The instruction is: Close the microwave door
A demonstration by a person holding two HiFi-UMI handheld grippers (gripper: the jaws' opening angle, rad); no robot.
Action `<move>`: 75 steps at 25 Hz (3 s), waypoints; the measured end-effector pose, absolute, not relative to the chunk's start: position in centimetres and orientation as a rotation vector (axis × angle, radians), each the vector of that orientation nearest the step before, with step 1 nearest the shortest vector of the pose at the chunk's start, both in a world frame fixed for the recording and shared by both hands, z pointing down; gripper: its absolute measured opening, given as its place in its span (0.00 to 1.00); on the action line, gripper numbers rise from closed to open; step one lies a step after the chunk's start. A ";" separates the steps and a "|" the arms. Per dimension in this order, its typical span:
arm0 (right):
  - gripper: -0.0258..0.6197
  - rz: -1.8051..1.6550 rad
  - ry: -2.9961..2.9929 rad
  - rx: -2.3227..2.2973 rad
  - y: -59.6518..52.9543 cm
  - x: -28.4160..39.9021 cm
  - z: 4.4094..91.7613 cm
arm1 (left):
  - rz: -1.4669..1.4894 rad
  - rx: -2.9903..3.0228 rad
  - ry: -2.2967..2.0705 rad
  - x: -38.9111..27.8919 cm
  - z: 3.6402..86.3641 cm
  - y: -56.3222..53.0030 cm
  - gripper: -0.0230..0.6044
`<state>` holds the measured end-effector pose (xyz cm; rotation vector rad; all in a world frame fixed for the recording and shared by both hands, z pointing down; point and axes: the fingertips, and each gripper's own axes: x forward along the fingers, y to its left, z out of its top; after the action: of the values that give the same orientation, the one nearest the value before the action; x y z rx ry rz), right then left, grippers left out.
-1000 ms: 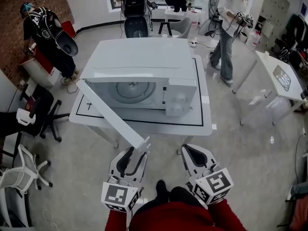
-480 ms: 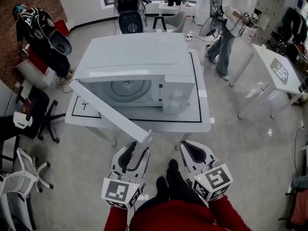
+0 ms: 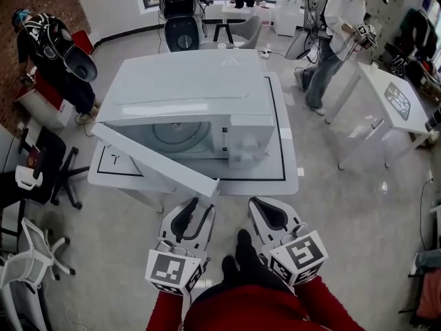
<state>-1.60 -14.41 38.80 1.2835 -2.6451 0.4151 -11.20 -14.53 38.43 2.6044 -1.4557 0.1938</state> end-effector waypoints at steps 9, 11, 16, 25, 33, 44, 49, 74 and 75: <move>0.06 0.356 -2.711 1.274 -15.6 -2.4 38.2 | 0.169 2.606 -1.440 -10.4 38.5 -16.7 0.28; 0.06 0.364 -2.715 1.267 -15.7 -2.4 38.2 | 0.180 2.610 -1.437 -10.2 38.5 -17.2 0.28; 0.06 0.354 -2.713 1.259 -16.2 -2.2 38.2 | 0.164 2.609 -1.427 -9.4 38.3 -18.4 0.28; 0.06 0.339 -2.712 1.240 -17.6 -2.1 38.1 | 0.118 2.597 -1.457 -8.6 38.2 -20.8 0.28; 0.06 0.333 -2.727 1.228 -18.6 -2.4 37.9 | 0.116 2.597 -1.455 -8.2 38.1 -22.3 0.28; 0.06 0.322 -2.718 1.229 -19.3 -2.0 37.9 | 0.106 2.590 -1.466 -7.9 37.9 -23.7 0.28; 0.06 0.319 -2.721 1.215 -19.5 -2.2 37.8 | 0.108 2.591 -1.474 -7.9 37.6 -24.1 0.28; 0.06 0.251 -2.781 1.150 -21.0 -5.8 35.8 | 0.083 2.499 -1.644 -9.2 37.2 -25.5 0.06; 0.06 0.256 -2.782 1.147 -20.9 -5.9 35.8 | 0.085 2.496 -1.650 -9.3 37.2 -25.5 0.06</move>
<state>-5.91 -20.94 35.83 1.1474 -2.7819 0.2562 -9.25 -25.46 37.22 2.4963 -1.6500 0.0849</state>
